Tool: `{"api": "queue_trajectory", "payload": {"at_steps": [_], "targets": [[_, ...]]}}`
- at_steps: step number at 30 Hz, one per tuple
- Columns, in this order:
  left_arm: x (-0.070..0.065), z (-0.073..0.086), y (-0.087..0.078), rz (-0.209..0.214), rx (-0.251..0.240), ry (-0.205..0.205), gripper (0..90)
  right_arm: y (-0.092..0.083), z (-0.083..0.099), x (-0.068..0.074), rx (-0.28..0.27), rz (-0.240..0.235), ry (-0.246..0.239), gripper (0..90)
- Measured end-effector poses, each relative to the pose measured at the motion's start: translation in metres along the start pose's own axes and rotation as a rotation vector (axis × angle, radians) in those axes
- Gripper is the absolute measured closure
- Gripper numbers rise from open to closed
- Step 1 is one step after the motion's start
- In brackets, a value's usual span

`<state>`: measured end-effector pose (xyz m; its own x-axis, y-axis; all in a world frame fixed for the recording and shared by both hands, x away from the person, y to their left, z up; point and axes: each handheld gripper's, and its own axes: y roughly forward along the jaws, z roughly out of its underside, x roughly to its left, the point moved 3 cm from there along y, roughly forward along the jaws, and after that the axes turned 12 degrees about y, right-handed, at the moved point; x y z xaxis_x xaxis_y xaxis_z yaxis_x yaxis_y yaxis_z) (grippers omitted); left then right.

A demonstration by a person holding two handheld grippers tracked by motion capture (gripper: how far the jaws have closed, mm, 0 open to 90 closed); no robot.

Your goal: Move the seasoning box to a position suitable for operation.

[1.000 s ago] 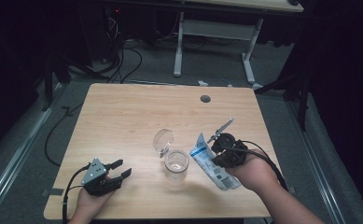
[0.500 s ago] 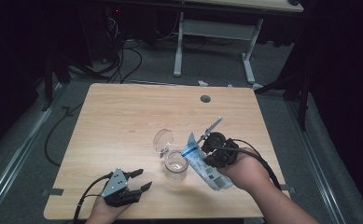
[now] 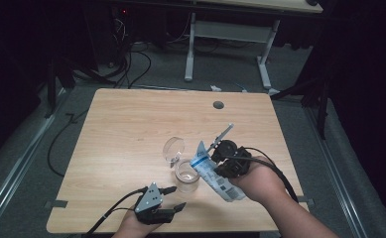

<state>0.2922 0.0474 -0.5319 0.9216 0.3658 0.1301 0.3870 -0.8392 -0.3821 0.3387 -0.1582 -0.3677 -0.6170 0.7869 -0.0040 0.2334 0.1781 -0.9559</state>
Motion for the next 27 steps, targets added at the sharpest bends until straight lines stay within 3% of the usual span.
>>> {"api": "queue_trajectory", "payload": {"at_steps": [17,27], "targets": [[-0.024,-0.023,0.040,0.059,-0.052,0.035,33.1,0.005,-0.009,0.015,0.015,-0.003,-0.014,90.0],[-0.032,-0.032,0.062,0.063,-0.058,0.043,30.4,0.009,-0.010,0.022,0.021,-0.014,-0.018,90.0]]}}
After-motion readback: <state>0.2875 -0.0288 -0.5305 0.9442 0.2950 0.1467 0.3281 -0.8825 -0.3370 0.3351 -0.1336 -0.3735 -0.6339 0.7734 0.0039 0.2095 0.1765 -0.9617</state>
